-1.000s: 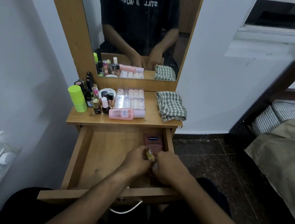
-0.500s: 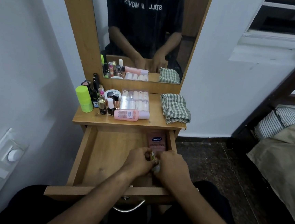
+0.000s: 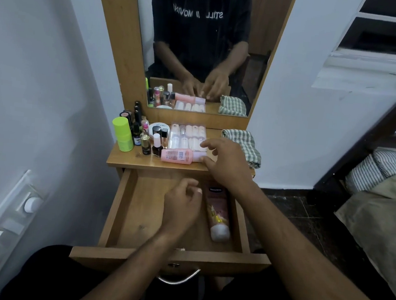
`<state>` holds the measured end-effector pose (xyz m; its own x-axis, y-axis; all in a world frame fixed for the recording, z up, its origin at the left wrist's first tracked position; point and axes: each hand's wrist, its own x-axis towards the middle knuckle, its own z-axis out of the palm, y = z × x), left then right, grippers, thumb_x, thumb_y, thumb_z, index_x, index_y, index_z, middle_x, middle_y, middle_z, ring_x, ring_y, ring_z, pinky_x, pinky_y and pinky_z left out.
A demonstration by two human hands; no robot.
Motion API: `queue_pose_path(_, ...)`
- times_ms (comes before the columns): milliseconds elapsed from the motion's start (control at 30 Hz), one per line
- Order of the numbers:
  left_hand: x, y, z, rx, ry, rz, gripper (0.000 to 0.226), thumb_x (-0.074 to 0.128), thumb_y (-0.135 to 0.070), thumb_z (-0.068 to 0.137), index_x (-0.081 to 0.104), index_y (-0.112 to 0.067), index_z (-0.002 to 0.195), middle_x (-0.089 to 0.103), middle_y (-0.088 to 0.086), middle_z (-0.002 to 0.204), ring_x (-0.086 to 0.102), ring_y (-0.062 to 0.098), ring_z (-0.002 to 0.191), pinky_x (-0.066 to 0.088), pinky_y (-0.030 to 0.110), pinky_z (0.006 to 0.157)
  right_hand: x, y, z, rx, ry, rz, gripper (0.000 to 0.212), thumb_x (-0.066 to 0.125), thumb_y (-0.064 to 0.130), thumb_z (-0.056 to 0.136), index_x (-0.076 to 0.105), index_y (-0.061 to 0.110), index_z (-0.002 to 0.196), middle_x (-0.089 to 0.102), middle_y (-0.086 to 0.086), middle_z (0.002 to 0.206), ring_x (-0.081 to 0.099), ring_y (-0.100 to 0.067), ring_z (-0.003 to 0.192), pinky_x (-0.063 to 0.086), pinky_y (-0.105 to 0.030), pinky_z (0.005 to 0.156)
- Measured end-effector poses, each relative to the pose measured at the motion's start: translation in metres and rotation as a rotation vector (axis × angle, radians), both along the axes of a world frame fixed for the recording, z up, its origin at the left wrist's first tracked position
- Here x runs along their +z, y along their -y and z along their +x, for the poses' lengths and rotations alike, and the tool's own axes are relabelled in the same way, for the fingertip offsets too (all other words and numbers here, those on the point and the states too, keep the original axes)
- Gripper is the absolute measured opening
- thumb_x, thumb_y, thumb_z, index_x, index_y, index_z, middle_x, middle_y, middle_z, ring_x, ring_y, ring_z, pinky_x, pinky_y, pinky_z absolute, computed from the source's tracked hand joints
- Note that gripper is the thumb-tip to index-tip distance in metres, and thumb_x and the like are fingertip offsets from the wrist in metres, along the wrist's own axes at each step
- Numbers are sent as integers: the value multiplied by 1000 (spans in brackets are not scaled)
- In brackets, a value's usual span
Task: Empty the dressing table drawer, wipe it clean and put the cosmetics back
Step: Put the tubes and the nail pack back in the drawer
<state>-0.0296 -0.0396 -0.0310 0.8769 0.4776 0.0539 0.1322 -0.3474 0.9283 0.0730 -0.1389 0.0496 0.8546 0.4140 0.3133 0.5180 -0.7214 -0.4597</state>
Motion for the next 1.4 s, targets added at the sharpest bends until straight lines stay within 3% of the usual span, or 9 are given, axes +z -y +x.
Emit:
queue_pose_path(233,18,-46,-6,263,265,-10,19,63,-17,95,63,-26,111,66,-9,91,68,19,80,59,42,73,-18,0,12,-13,-75,16,42,81,25,81,70,25,122,71,1,113,65,-12,97,55,-34,91)
queue_pose_path(333,21,-52,-4,270,301,36,30,65,-11,93,62,-18,122,65,-4,106,64,2,89,52,13,73,-23,0,11,-29,-71,42,44,82,22,80,71,22,122,74,2,112,66,-10,96,55,-32,91)
queue_pose_path(433,16,-53,-3,230,254,68,40,67,-7,91,61,-15,129,59,-2,120,54,-17,89,44,2,71,-26,1,10,-32,-28,65,40,82,21,80,72,19,119,74,1,105,64,-8,89,55,-30,88)
queue_pose_path(700,13,-56,-8,153,265,-53,53,64,-17,96,50,-30,146,64,-6,125,66,16,83,57,18,71,-25,22,-10,55,5,56,32,77,20,85,70,18,116,71,4,102,58,-4,86,48,-18,78)
queue_pose_path(833,18,-66,-30,11,342,109,55,63,-23,98,46,-36,149,68,-10,113,68,23,80,56,26,72,-24,47,-42,99,-107,86,28,78,22,84,71,21,111,70,9,98,62,-3,85,47,-15,75)
queue_pose_path(967,13,-79,-43,-242,216,156,37,70,-27,94,66,-29,130,73,-8,106,70,20,79,60,43,71,-28,72,-65,73,-257,-47,26,79,25,84,72,27,109,67,17,89,61,4,78,40,-7,65)
queue_pose_path(1067,9,-79,-46,-423,7,-22,27,74,-12,90,72,-21,114,74,1,94,70,18,70,62,50,69,-32,80,-72,101,-386,-208,25,80,27,83,73,28,108,66,17,83,59,5,73,39,-9,60)
queue_pose_path(1233,-1,-90,-41,-648,-246,9,21,81,-13,84,73,-23,101,75,4,91,66,11,75,55,35,75,-37,75,-76,165,-461,-407,26,84,30,78,76,25,102,74,7,94,65,-3,80,56,-23,74)
queue_pose_path(1400,-9,-91,-40,-756,-366,171,22,83,-23,80,72,-29,97,75,-6,91,67,3,81,55,28,79,-40,64,-81,240,-408,-565,28,82,36,78,78,25,104,74,6,97,66,-11,85,56,-28,76)
